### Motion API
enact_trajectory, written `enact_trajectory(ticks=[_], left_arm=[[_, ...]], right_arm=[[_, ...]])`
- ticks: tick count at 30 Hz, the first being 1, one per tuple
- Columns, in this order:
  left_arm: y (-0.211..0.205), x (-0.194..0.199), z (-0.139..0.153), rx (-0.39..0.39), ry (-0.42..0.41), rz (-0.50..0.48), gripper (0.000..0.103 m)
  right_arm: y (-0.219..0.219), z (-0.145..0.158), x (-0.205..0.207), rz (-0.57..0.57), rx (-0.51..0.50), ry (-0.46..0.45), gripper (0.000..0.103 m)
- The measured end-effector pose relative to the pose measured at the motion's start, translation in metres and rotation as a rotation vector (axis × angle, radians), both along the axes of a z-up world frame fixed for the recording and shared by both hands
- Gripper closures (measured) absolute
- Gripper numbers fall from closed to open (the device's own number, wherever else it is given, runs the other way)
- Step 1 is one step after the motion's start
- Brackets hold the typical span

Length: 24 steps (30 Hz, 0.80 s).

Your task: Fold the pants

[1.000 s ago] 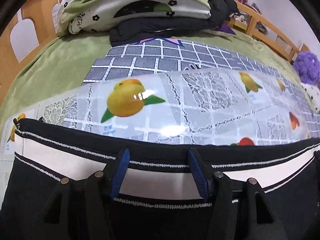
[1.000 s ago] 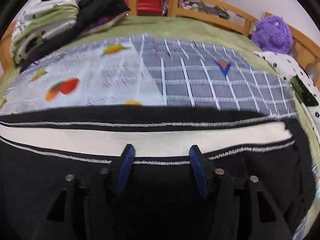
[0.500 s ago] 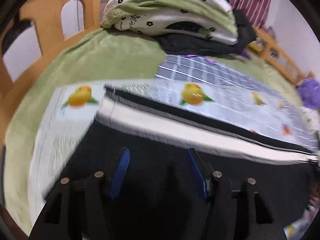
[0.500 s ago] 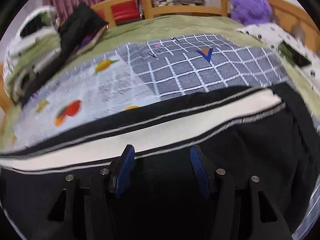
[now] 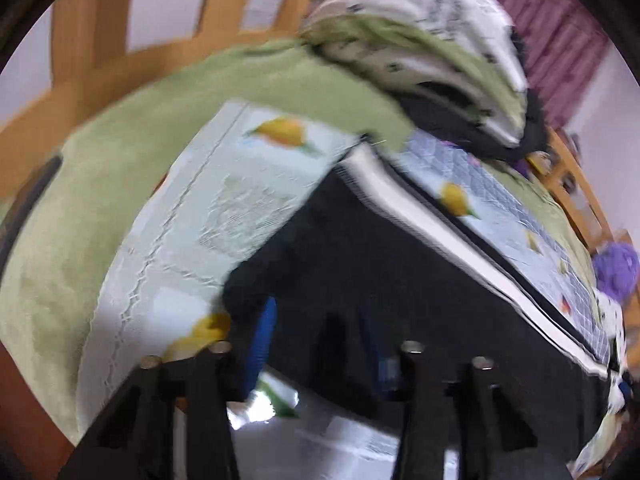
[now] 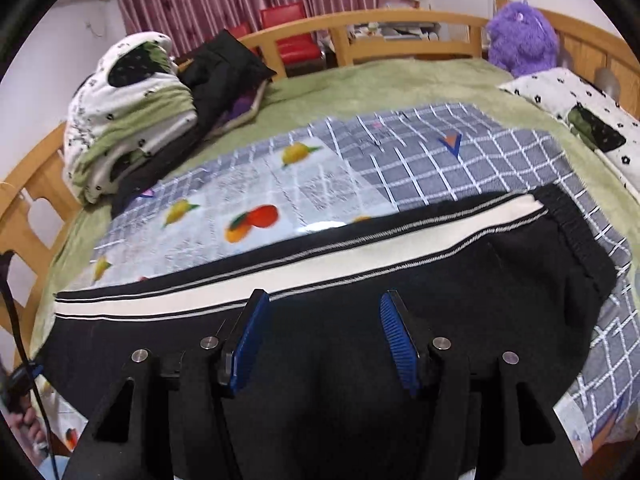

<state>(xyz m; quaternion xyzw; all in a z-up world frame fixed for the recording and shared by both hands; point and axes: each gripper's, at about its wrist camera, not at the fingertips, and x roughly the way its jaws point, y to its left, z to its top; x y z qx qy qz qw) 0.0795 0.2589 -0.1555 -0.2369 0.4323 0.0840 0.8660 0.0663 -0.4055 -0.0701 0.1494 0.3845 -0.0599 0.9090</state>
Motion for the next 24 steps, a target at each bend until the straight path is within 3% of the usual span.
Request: enact_trajectory(ticks=[2,7,9,13,16,19,20,21,24], left_arm=[[0.006,-0.003,-0.003,-0.015,0.003,0.004,0.082],[0.005,-0.025,0.005,-0.02,-0.006,-0.037,0.082],[0.007,-0.03,0.0,-0.036,0.009,-0.034,0.074],[0.02,-0.036,-0.014,-0.092,-0.017,-0.012,0.073],[0.029,-0.018,-0.019,-0.079,-0.042,0.011,0.073],[0.035,0.0,-0.024,-0.116,-0.058,0.051,0.073],[0.035,0.003,-0.024,-0.12,-0.058,0.061,0.074],[0.034,0.005,-0.022,-0.099,-0.059,0.061,0.086],[0.033,-0.004,0.002,-0.044,-0.134,0.016,0.089]], right_arm=[[0.006,0.013,-0.008,0.003,-0.032,0.001,0.045],[0.024,0.041,-0.035,0.006,-0.107,-0.021,0.045],[0.031,0.046,-0.043,0.014,-0.093,-0.037,0.045],[0.051,0.043,-0.05,0.053,-0.056,-0.059,0.045],[0.063,0.033,-0.049,0.092,-0.106,-0.03,0.045],[0.068,0.023,-0.05,0.115,-0.114,-0.005,0.045],[0.068,0.021,-0.052,0.122,-0.117,-0.003,0.045],[0.069,0.02,-0.054,0.128,-0.131,-0.006,0.045],[0.07,0.017,-0.058,0.135,-0.17,-0.008,0.045]])
